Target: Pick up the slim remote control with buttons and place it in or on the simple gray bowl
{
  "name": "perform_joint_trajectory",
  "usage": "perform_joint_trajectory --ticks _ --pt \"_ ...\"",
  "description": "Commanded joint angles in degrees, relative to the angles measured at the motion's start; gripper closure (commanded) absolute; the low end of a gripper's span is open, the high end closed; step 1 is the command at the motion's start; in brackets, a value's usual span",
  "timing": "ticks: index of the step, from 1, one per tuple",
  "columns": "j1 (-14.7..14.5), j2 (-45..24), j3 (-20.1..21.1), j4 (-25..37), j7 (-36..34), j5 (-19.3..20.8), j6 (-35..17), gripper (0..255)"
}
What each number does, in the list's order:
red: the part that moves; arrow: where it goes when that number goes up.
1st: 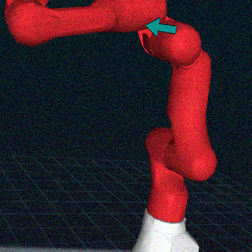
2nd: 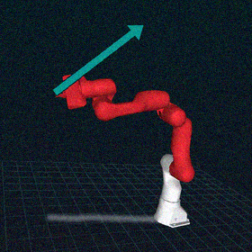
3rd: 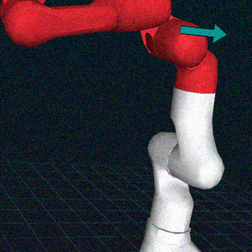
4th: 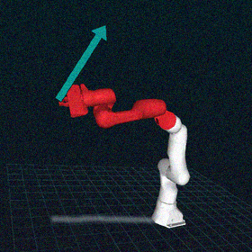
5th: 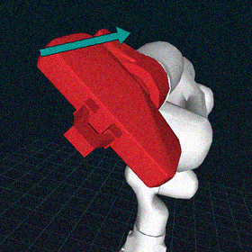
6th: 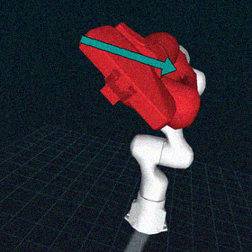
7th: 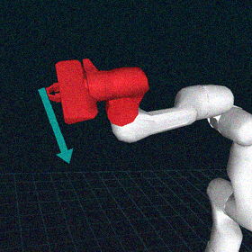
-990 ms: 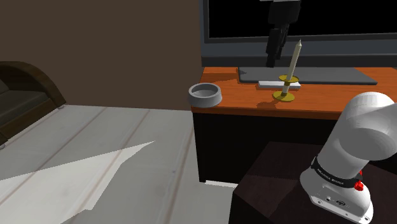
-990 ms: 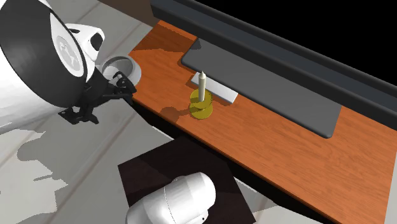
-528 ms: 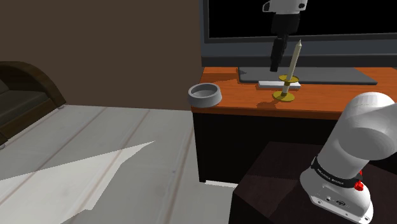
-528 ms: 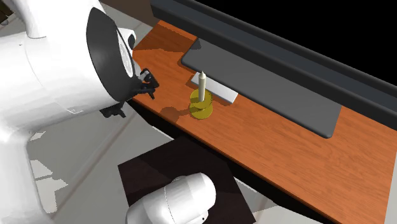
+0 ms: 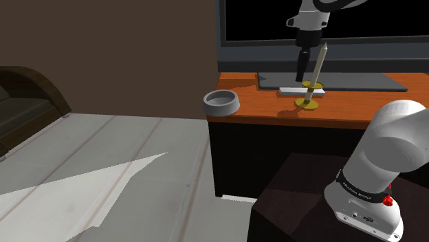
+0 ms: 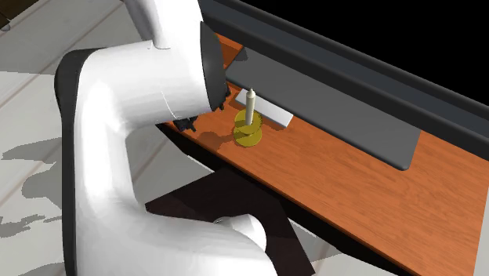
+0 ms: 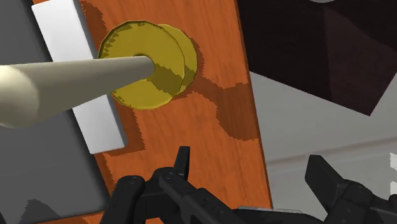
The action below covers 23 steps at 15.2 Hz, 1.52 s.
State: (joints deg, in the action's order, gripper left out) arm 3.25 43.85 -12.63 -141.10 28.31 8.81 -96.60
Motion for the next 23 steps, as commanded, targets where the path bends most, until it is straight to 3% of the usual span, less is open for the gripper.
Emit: perform_joint_trajectory --ticks 1,9,15,23 --pt "0.54 -1.90 -2.74 -0.61 3.36 2.01 -2.94 0" --pt "0.93 -13.20 -13.10 1.57 15.73 6.64 -14.13 0" --pt "-0.53 -24.90 -21.01 6.55 26.14 5.56 -22.34 0" --pt "-0.87 -28.18 -22.82 3.14 27.05 4.95 -28.89 0"
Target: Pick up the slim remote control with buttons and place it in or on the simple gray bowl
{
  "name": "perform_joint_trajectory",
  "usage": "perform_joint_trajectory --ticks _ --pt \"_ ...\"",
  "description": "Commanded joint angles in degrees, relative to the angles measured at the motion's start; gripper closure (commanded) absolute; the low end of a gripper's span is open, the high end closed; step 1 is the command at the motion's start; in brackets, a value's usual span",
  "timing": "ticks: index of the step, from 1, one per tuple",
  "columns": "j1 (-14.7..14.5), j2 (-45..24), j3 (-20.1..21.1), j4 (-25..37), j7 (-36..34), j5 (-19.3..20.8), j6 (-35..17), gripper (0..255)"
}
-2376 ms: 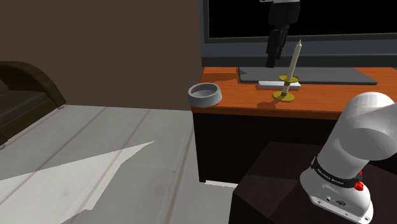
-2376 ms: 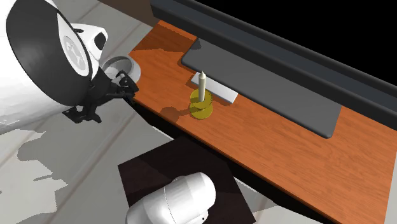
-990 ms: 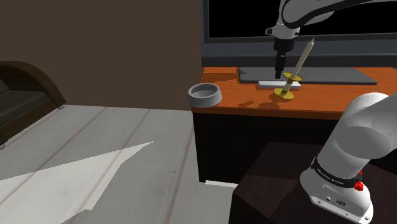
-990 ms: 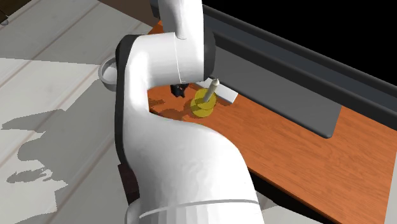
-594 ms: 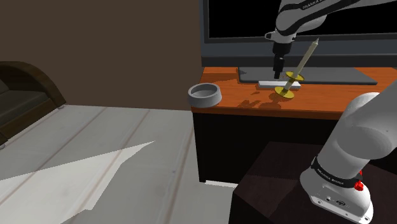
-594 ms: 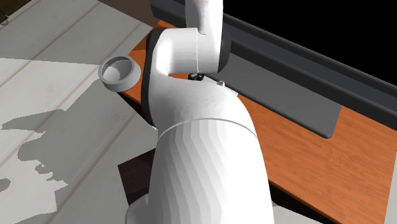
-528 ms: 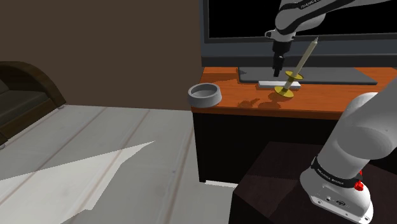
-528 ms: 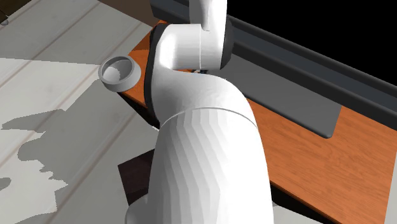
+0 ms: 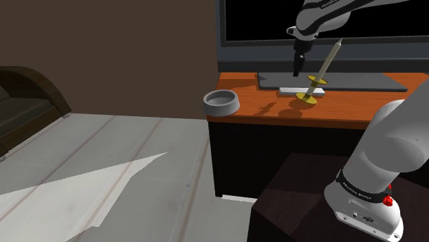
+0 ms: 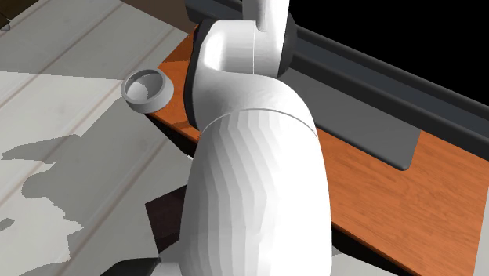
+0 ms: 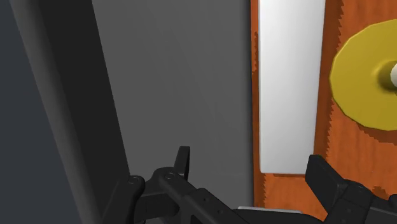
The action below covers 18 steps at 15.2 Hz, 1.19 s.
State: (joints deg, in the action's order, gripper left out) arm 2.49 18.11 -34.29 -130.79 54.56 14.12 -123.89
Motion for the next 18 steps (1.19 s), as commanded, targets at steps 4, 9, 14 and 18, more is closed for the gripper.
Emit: perform_joint_trajectory --ticks 4,9,14,18 --pt "-0.30 -2.40 -1.35 -7.17 0.74 -0.28 -1.58 0" --pt "-0.15 -0.17 -2.41 0.63 3.10 -0.80 -1.09 0" --pt "2.47 4.72 -5.13 -4.02 10.51 1.87 2.54 0" --pt "5.32 7.56 -7.26 -6.47 17.10 4.07 5.84 0"
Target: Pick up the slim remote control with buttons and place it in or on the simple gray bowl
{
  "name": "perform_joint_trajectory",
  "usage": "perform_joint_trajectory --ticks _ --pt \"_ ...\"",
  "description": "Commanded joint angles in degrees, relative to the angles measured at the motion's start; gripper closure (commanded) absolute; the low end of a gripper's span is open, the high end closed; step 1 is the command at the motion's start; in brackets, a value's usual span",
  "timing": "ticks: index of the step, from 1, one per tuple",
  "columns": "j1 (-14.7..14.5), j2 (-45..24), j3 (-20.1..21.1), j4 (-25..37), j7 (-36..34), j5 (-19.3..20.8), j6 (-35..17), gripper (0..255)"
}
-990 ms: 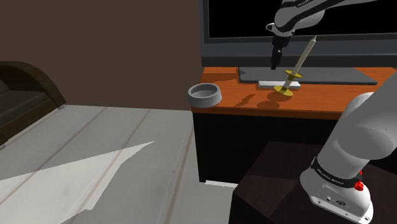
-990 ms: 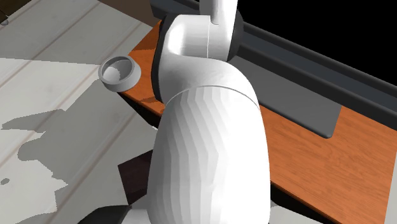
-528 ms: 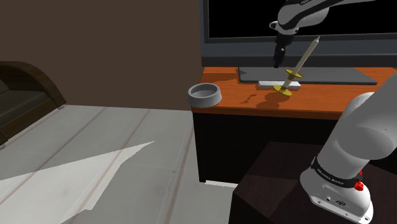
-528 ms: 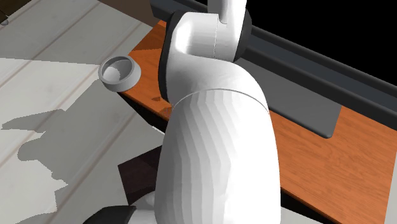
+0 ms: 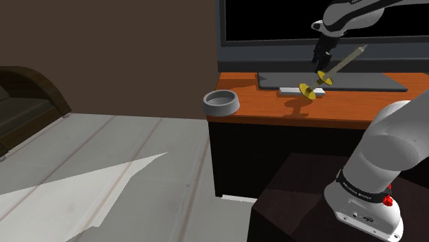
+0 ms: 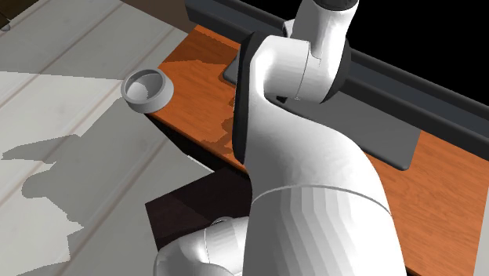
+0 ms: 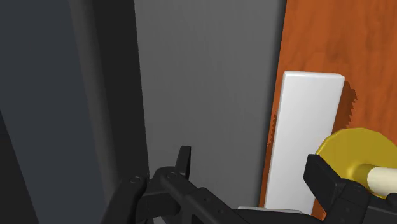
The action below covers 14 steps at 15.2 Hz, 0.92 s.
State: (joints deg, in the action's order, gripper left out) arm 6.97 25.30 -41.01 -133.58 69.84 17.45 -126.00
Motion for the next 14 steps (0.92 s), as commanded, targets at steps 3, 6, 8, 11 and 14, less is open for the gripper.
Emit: perform_joint_trajectory --ticks 3,6,8,11,14 --pt "1.42 -0.37 -0.90 -4.85 2.71 0.63 6.41 0" --pt "1.48 -1.72 -1.55 -6.30 3.12 0.34 3.74 0" --pt "1.13 -2.91 -2.45 -7.45 3.40 0.18 1.45 0" --pt "1.95 -3.19 -1.69 -7.47 3.77 -0.30 1.33 0" --pt "3.24 -3.61 -0.48 -7.52 4.33 -1.03 1.16 0"
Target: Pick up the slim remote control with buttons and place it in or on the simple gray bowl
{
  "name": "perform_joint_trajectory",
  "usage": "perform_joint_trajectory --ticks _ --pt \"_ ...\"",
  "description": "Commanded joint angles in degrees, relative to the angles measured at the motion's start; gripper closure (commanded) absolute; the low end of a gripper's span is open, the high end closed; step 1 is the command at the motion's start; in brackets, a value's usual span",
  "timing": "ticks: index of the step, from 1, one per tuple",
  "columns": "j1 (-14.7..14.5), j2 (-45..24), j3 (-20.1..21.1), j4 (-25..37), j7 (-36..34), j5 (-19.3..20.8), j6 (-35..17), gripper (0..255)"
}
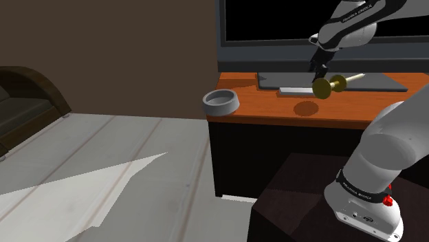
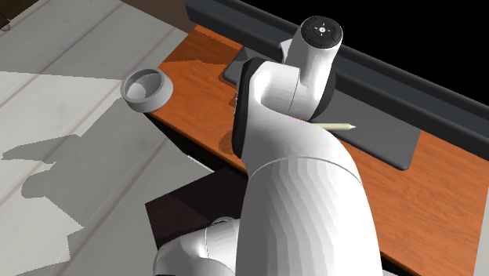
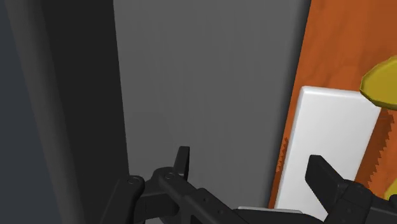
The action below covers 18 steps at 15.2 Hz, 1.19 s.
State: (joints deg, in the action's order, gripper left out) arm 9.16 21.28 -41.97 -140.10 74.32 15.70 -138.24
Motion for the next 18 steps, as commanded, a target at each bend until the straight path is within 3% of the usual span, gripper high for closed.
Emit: perform_joint_trajectory --ticks 1,2,3,4,5,11,12,13,18 --pt "1.35 0.31 0.77 -1.01 -0.02 0.56 13.36 0" --pt "1.89 0.14 1.27 -1.03 0.21 0.27 13.30 0" --pt "1.83 0.40 1.72 -0.49 -0.18 0.23 14.11 255" --pt "2.66 1.16 1.07 -1.96 0.52 0.89 13.33 255" --pt "3.61 3.37 3.24 -3.47 -1.82 2.35 14.17 255" --pt "3.46 4.39 5.39 -2.64 -3.97 2.55 16.16 255" --pt "2.94 3.67 5.43 -1.76 -4.13 2.15 7.40 255" --pt "2.95 3.67 5.44 -1.76 -4.13 2.14 7.39 0" --pt "-1.27 1.96 8.89 -0.37 -3.77 -1.04 17.65 0"
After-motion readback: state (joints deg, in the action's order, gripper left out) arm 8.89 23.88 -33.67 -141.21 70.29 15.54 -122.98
